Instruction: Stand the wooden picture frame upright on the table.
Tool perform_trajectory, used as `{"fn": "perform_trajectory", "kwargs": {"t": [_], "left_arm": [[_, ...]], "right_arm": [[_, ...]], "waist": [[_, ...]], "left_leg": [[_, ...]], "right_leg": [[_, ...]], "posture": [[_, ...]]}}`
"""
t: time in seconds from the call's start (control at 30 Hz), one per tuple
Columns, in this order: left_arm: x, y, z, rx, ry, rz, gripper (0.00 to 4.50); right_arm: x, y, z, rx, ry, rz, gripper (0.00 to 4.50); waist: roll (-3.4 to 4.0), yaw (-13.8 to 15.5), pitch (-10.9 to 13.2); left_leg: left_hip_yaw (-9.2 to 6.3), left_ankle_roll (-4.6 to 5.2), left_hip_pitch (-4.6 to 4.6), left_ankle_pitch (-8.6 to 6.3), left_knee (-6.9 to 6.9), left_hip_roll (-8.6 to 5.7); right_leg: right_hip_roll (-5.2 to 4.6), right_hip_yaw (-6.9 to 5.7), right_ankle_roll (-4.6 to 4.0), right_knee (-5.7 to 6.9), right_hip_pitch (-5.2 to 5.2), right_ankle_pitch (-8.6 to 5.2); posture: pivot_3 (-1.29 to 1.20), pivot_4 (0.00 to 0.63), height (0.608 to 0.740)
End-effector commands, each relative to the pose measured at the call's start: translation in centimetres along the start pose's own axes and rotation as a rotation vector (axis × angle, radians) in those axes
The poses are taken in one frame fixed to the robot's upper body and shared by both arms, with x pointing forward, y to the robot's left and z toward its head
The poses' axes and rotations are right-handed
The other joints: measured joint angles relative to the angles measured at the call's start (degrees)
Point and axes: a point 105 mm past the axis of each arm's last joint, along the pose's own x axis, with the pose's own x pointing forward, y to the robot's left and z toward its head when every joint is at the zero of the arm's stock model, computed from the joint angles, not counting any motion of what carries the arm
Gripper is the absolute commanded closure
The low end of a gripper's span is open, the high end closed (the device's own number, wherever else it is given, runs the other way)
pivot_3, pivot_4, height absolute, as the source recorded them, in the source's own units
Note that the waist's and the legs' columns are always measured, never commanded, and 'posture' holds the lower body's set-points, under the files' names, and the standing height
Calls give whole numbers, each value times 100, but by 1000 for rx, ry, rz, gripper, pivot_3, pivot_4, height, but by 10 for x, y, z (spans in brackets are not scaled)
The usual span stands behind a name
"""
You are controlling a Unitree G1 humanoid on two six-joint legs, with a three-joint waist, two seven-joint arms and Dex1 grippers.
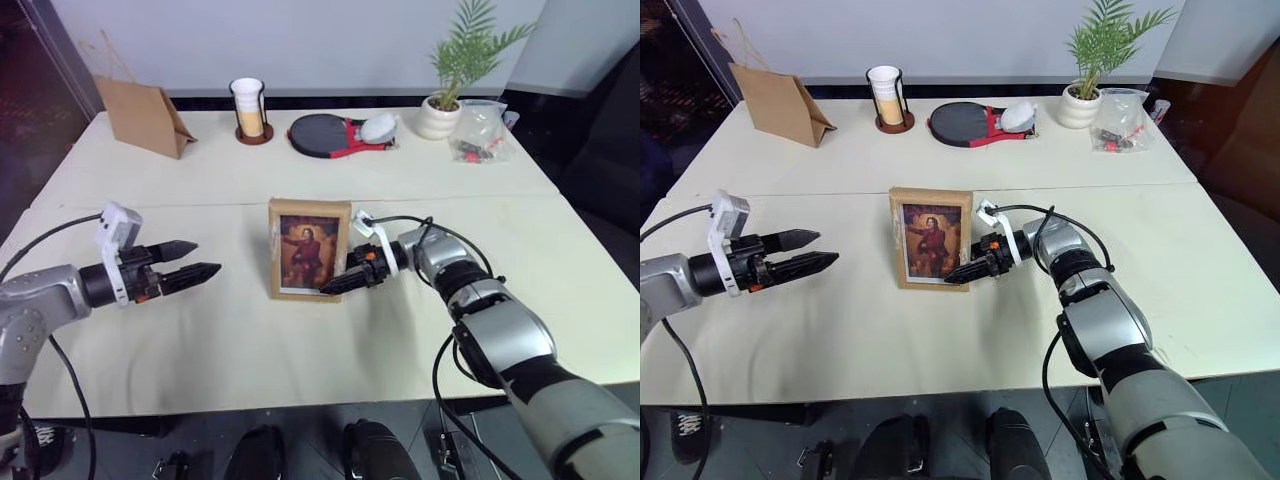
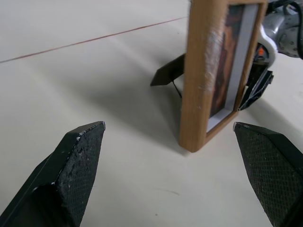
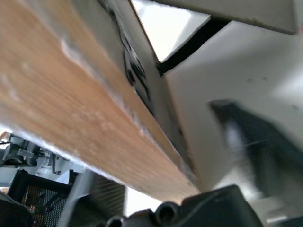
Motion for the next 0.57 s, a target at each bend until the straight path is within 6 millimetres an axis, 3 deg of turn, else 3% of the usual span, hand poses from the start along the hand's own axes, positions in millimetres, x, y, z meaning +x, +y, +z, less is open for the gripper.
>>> {"fn": "perform_trajectory", "kwargs": {"t": [0.03,0.13,0.27,0.4,0.57], "left_arm": [[1,-13,8,44,-15,-47,0],[3,-27,9,71,-14,-102,0],[3,-35,5,107,4,-112,0],[1,-39,0,126,15,-106,0],[-3,-42,-3,155,30,-100,0]], "right_arm": [[-29,-4,12,-37,-40,-73,31],[-83,7,13,-74,-75,-159,31],[-118,55,14,-198,-28,-237,31],[-131,94,19,-296,45,-358,31],[-132,110,18,-362,107,-474,31]], "waist": [[0,3,0],[1,79,1],[7,165,1],[24,104,4],[23,130,4]], "left_leg": [[0,0,0,0,0,-1],[-6,2,-11,-1,1,-10],[-7,16,-29,-10,-1,-14],[-6,18,-30,-10,-1,-10],[-5,18,25,-8,7,-8]], "right_leg": [[-1,0,0,-2,0,0],[-12,-3,0,-11,0,0],[-21,-8,1,-28,-10,0],[-17,-13,1,-20,-17,-1],[-9,-12,-22,-15,37,-14]], "posture": [[0,150,740],[0,150,740],[0,150,740],[0,150,740],[0,150,740]]}}
